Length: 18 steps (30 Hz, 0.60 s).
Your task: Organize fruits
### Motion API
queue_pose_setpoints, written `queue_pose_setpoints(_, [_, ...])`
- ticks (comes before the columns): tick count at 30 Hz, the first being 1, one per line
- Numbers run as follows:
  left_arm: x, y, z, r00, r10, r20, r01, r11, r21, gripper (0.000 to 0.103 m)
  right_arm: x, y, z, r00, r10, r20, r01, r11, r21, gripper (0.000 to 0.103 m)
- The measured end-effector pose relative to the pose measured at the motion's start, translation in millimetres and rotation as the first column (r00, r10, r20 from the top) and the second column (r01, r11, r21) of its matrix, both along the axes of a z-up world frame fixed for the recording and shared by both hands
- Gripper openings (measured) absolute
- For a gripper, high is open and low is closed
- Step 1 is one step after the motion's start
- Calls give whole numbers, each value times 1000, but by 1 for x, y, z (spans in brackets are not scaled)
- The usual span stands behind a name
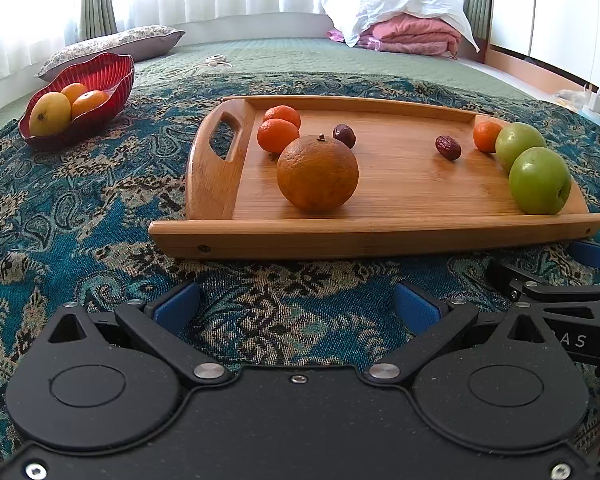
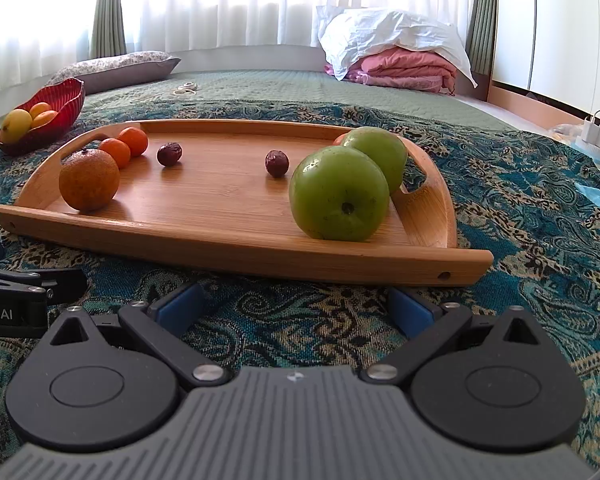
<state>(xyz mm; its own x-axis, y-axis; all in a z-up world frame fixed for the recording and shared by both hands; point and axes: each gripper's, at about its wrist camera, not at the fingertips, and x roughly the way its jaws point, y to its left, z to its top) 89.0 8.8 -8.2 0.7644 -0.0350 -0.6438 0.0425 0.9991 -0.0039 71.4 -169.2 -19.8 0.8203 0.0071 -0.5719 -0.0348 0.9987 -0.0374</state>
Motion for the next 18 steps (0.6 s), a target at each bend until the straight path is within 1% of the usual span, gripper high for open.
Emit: queue_pose_setpoints(18, [-1, -1, -1, 1000, 2, 3, -2, 1000, 6, 103, 0, 0, 0, 1000, 0, 0, 0, 1000, 1, 103])
